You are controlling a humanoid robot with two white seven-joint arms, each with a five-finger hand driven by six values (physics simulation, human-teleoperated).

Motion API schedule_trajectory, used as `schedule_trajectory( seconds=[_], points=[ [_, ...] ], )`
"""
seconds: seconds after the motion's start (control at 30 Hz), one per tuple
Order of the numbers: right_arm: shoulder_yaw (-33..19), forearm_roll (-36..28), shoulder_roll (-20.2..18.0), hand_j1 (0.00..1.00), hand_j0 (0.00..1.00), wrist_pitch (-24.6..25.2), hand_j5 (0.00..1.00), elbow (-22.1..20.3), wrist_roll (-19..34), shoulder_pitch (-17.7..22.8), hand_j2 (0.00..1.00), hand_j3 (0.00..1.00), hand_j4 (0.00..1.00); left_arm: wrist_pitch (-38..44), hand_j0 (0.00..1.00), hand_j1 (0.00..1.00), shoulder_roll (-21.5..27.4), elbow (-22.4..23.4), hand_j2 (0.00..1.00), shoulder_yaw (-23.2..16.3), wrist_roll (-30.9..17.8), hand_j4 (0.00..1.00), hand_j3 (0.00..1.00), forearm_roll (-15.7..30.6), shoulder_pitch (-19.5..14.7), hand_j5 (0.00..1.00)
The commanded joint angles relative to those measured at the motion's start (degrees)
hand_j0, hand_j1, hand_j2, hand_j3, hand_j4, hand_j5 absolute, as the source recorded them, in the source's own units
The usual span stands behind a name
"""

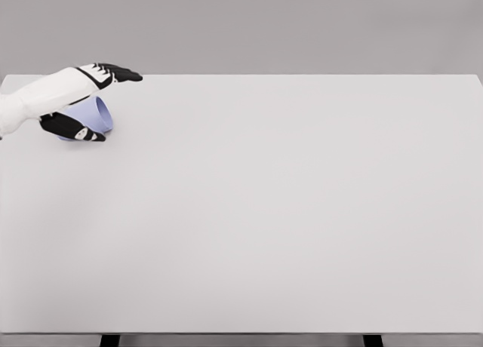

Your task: Flip the cup with left arm and place it on the table

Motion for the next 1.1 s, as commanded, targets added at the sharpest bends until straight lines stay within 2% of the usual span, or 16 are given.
schedule_trajectory(
  seconds=[0.0, 0.13, 0.2, 0.27, 0.33, 0.37, 0.4, 0.43, 0.47, 0.53, 0.67, 0.7, 0.77, 0.8, 0.9, 1.07],
  points=[
    [-0.01, -0.01, 0.00, 1.00, 1.00, 0.00, 1.00, -0.01, 0.01, 0.00, 1.00, 1.00, 1.00, 0.16, 1.00, 1.00, -1.14, 0.66, 1.00, -0.37, 0.00, 1.00, 1.00, 0.31, 0.09, 1.00],
    [0.17, -0.01, 0.00, 1.00, 1.00, 0.00, 1.00, 0.16, -0.08, 0.00, 1.00, 1.00, 1.00, -0.27, 1.00, 1.00, -1.32, 4.44, 1.00, -0.28, -0.09, 1.00, 1.00, -0.39, -0.26, 1.00],
    [0.26, -0.01, 0.00, 1.00, 1.00, 0.00, 1.00, 0.16, -0.08, 0.00, 1.00, 1.00, 1.00, -0.01, 1.00, 1.00, -2.02, 4.71, 1.00, 0.15, -0.09, 1.00, 1.00, -3.20, -0.44, 1.00],
    [0.26, -0.01, 0.00, 1.00, 1.00, 0.00, 1.00, 0.16, -0.08, 0.00, 1.00, 1.00, 1.00, -0.89, 1.00, 1.00, -3.86, 4.18, 1.00, 0.68, -4.24, 1.00, 1.00, -3.03, 0.00, 1.00],
    [0.26, -0.01, 0.00, 1.00, 1.00, 0.00, 1.00, 0.16, -0.08, 0.00, 1.00, 1.00, 1.00, -0.80, 1.00, 1.00, -5.18, 5.06, 1.00, 4.72, -4.24, 1.00, 1.00, -3.12, 0.18, 1.00],
    [0.26, -0.01, 0.00, 1.00, 1.00, 0.00, 1.00, 0.16, -0.08, 0.00, 1.00, 1.00, 1.00, 0.77, 1.00, 1.00, -4.13, 7.42, 1.00, 4.99, -4.24, 1.00, 1.00, -2.59, -0.44, 1.00],
    [0.26, -0.01, 0.00, 1.00, 1.00, 0.00, 1.00, 0.16, -0.08, 0.00, 1.00, 1.00, 1.00, 3.06, 1.00, 1.00, -1.50, 8.13, 1.00, 4.82, -4.24, 1.00, 1.00, 1.52, -1.14, 1.00],
    [0.26, -0.01, 0.00, 1.00, 1.00, 0.00, 1.00, 0.16, -0.08, 0.00, 1.00, 1.00, 1.00, 5.69, 1.00, 1.00, 0.70, 8.57, 1.00, 3.85, -4.24, 1.00, 1.00, 7.41, -1.49, 1.00],
    [0.26, -0.01, 0.00, 1.00, 1.00, 0.00, 1.00, 0.16, 0.01, 0.00, 1.00, 1.00, 1.00, 9.12, 1.00, 1.00, 4.72, 9.10, 1.00, -1.31, -3.70, 1.00, 1.00, 12.25, -3.15, 1.00],
    [0.26, -0.01, 0.00, 1.00, 1.00, 0.00, 1.00, 0.16, 0.01, 0.00, 1.00, 1.00, 1.00, 9.92, 1.00, 1.00, 8.88, 9.01, 1.00, -8.54, -3.78, 1.00, 1.00, 13.49, -6.94, 1.00],
    [0.26, -0.01, 0.00, 1.00, 1.00, 0.00, 1.00, 0.16, -0.08, 0.00, 1.00, 1.00, 1.00, 14.83, 1.00, 1.00, 8.53, 8.57, 1.00, -11.35, -4.24, 1.00, 1.00, 19.56, -6.86, 1.00],
    [0.26, -0.01, 0.00, 1.00, 1.00, 0.00, 1.00, 0.16, -0.08, 0.00, 1.00, 1.00, 1.00, 24.39, 1.00, 1.00, 8.00, 7.44, 1.00, -11.80, -4.24, 1.00, 1.00, 20.00, -7.38, 1.00],
    [0.26, -0.01, 0.00, 1.00, 1.00, 0.00, 1.00, 0.16, -0.08, 0.00, 1.00, 1.00, 1.00, 41.90, 1.00, 1.00, 6.95, 1.90, 1.00, -12.06, -4.24, 1.00, 1.00, 20.17, -9.31, 1.00],
    [0.26, -0.01, 0.00, 1.00, 1.00, 0.00, 1.00, 0.16, -0.08, 0.00, 1.00, 1.00, 1.00, 44.81, 1.00, 1.00, 6.33, 0.75, 1.00, -12.15, -3.96, 1.00, 1.00, 20.00, -9.76, 1.00],
    [0.26, -0.01, 0.00, 1.00, 1.00, 0.00, 1.00, 0.16, -0.08, 0.00, 1.00, 1.00, 1.00, 48.94, 1.00, 1.00, 6.24, -2.15, 1.00, -14.96, 0.35, 1.00, 1.00, 19.38, -9.76, 1.00],
    [0.26, -0.01, 0.00, 1.00, 1.00, 0.00, 1.00, 0.16, -0.08, 0.00, 1.00, 1.00, 1.00, 49.30, 1.00, 1.00, 4.05, -2.68, 1.00, -18.12, 2.55, 1.00, 1.00, 7.88, -9.84, 1.00]
  ],
)
